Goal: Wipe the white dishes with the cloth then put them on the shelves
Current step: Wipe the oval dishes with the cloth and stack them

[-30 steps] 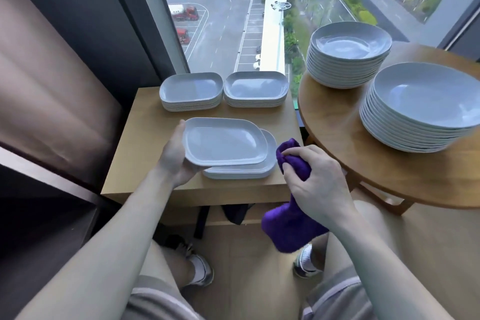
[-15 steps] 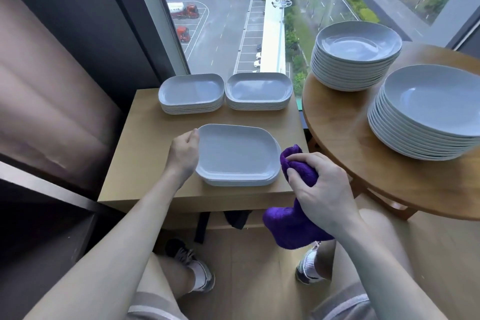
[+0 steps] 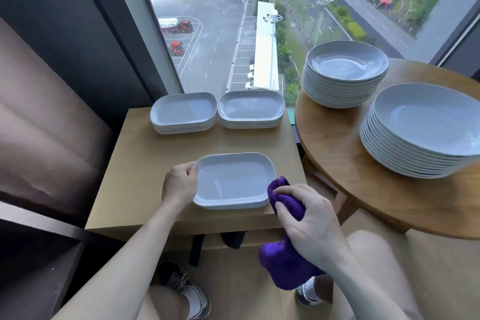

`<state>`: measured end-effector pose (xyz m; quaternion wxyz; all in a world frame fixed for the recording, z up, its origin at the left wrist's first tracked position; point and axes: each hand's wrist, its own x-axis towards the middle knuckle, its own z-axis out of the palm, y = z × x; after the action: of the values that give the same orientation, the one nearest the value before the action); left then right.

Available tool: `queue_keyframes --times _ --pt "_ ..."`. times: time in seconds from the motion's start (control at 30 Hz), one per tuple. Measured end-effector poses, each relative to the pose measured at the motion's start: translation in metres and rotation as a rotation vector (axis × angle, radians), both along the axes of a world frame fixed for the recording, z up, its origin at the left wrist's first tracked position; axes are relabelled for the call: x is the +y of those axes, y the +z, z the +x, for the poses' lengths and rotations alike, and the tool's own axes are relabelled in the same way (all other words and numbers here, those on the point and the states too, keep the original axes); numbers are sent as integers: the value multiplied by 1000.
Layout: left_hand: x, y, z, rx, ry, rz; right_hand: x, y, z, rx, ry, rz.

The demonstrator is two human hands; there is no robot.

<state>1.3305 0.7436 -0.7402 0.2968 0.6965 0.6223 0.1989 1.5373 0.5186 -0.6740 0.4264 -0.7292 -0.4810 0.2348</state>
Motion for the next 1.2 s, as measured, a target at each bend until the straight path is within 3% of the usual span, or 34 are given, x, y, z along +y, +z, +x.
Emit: queue_keyframes --times 0.13,0.27,0.5,0.63,0.93,1.03,1.2 --pt "9 11 10 83 30 -20 11 -3 1 17 7 15" --pt "32 21 27 -13 134 63 28 1 8 44 -3 60" --pt "87 33 104 -256 122 -231 50 7 22 43 -21 103" --pt "104 25 139 -368 230 -365 53 10 27 39 -38 128" --pt "113 21 149 -401 290 -368 50 3 36 76 -28 101" --pt "111 25 149 -532 306 -363 49 2 36 77 -37 102" --pt "100 48 157 -917 376 -342 43 7 38 68 -61 114"
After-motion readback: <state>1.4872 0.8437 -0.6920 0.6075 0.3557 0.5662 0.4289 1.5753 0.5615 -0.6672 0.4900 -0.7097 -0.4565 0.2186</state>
